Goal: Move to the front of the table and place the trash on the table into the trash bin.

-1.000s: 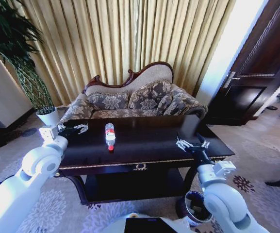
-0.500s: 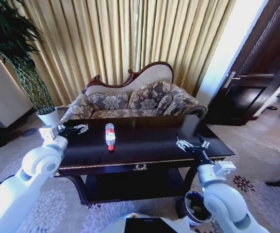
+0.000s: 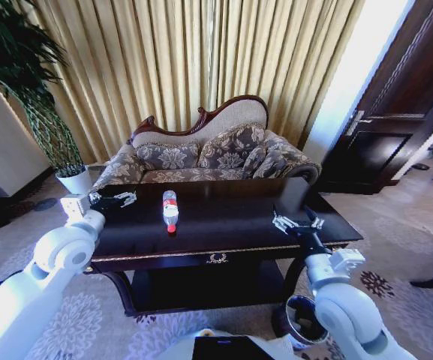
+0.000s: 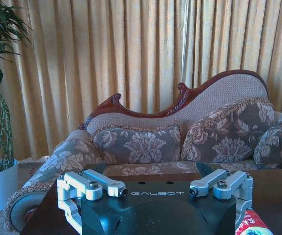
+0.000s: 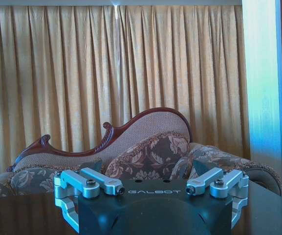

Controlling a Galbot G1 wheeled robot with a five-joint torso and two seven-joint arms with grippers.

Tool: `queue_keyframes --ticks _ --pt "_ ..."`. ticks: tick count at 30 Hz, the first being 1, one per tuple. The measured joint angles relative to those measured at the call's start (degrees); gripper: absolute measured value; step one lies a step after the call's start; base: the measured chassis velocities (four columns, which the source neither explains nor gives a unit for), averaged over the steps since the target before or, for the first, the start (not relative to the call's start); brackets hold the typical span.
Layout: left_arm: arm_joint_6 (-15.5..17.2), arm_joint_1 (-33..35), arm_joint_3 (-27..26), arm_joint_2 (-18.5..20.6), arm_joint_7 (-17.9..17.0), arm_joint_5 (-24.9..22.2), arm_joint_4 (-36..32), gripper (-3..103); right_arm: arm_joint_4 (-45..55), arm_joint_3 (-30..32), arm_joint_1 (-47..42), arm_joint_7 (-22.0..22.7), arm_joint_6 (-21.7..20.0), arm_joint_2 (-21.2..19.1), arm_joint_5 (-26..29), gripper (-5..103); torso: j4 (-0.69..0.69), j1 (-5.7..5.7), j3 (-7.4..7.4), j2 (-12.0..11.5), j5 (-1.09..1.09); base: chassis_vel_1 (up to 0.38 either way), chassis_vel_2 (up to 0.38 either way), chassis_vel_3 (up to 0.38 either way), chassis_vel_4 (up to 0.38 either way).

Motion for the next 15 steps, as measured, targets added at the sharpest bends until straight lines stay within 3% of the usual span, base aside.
queue_keyframes --ticks 15 --pt "-0.01 -0.17 0.32 0.08 -0.59 -0.15 0.05 100 0.03 0.20 -0.03 -0.02 0.00 0.01 0.22 100 0.02 0.00 0.00 0.00 0.01 0.000 0.000 0.000 0.000"
